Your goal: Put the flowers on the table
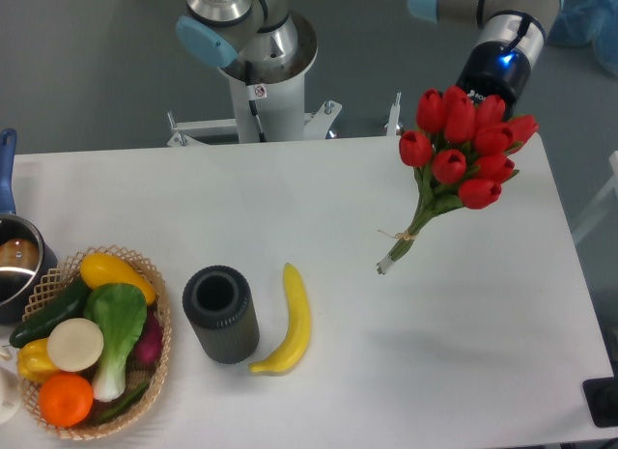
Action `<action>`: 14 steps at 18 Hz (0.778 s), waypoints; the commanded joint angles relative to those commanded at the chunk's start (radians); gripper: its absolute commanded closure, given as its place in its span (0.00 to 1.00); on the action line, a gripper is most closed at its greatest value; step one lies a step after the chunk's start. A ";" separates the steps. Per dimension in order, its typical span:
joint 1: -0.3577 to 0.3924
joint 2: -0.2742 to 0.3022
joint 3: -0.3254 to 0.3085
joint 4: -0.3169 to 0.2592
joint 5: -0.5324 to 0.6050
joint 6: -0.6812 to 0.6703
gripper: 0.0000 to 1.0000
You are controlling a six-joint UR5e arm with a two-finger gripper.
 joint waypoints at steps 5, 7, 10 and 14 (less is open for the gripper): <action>0.000 -0.003 0.005 0.005 0.002 0.000 0.78; 0.002 0.000 0.003 0.003 0.002 -0.002 0.78; 0.003 0.006 -0.003 0.000 0.032 -0.006 0.78; -0.011 0.017 -0.005 0.002 0.205 -0.009 0.78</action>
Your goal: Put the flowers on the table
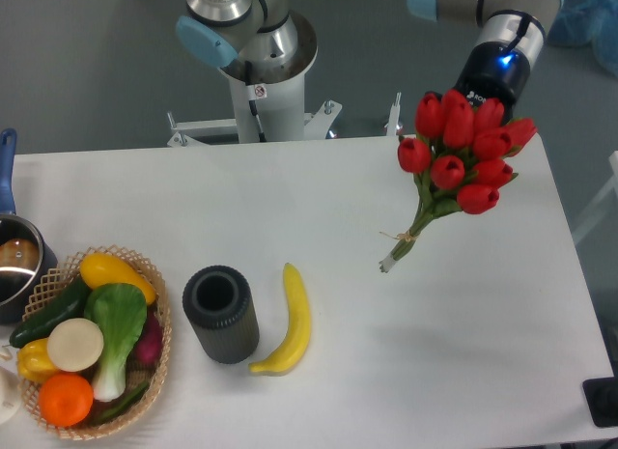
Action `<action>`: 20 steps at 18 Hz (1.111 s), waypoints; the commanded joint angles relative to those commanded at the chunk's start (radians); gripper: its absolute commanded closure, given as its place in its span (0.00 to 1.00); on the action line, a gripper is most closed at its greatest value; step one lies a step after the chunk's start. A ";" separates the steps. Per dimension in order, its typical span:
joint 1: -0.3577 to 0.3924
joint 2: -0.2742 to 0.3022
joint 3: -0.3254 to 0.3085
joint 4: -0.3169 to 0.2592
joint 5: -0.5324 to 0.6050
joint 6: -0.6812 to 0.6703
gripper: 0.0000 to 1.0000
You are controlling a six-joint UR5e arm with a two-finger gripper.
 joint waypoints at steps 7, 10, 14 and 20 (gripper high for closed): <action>-0.012 -0.003 0.023 -0.003 0.216 -0.008 0.79; -0.028 -0.012 0.041 -0.005 0.359 -0.003 0.79; -0.031 -0.029 0.051 -0.011 0.527 0.005 0.82; -0.064 -0.057 0.052 -0.009 0.681 0.003 0.87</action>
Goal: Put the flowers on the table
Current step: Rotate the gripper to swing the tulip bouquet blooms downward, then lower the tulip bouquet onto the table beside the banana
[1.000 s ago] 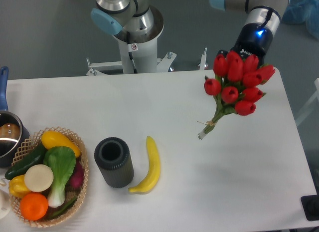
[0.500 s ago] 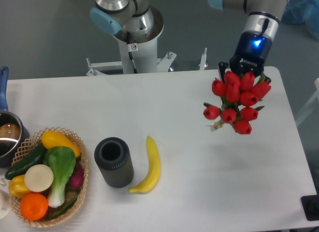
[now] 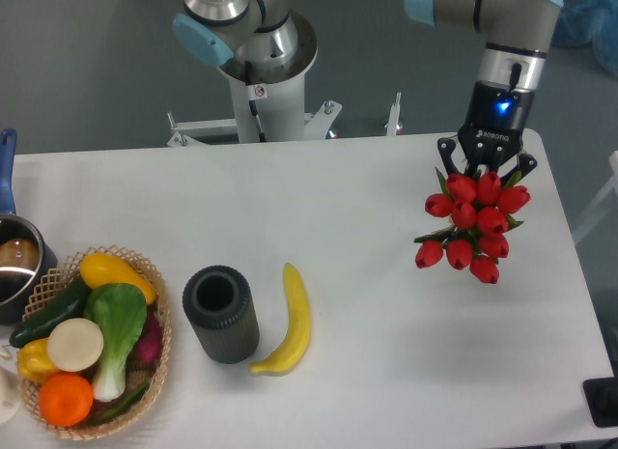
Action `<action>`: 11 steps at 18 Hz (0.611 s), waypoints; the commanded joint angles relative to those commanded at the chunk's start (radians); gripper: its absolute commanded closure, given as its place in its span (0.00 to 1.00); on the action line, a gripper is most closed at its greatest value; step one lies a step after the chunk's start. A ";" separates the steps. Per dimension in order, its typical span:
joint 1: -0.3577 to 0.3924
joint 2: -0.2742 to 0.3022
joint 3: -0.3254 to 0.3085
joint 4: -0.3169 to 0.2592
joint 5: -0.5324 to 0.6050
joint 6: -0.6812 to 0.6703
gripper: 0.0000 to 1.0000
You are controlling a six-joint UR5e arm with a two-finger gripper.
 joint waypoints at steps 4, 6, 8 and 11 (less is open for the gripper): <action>-0.035 -0.032 0.011 0.002 0.051 0.000 0.86; -0.045 -0.052 0.011 0.003 0.051 0.000 0.86; -0.063 -0.097 0.015 0.008 0.051 0.002 0.85; -0.083 -0.144 0.028 0.008 0.051 0.002 0.85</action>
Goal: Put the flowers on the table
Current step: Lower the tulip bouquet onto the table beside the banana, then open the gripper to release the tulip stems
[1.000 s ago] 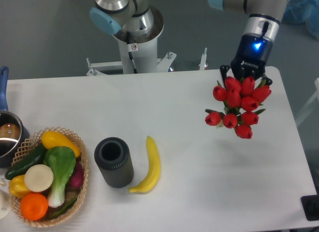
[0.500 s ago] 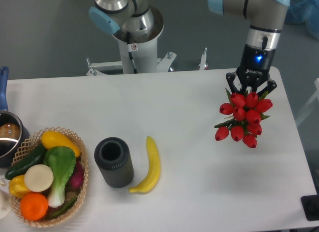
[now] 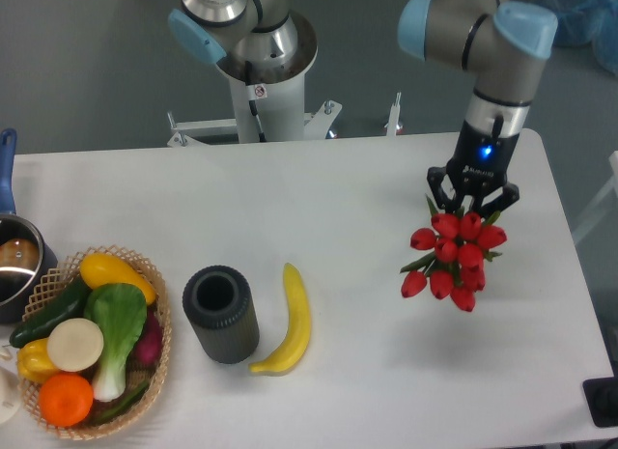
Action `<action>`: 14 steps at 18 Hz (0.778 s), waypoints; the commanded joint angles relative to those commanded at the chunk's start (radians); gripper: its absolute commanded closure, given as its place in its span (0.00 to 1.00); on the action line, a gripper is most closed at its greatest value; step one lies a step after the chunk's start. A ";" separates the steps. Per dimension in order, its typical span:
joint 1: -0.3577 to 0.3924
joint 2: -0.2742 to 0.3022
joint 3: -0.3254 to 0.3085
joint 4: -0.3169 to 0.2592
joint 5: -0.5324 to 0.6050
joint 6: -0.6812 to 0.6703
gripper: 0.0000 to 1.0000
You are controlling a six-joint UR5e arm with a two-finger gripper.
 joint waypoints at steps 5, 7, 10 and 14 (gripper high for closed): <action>-0.025 -0.038 0.011 0.000 -0.002 -0.002 0.85; -0.040 -0.052 0.012 0.000 -0.002 -0.002 0.85; -0.051 -0.074 0.017 0.002 -0.003 -0.002 0.81; -0.065 -0.086 0.020 0.000 -0.002 -0.002 0.77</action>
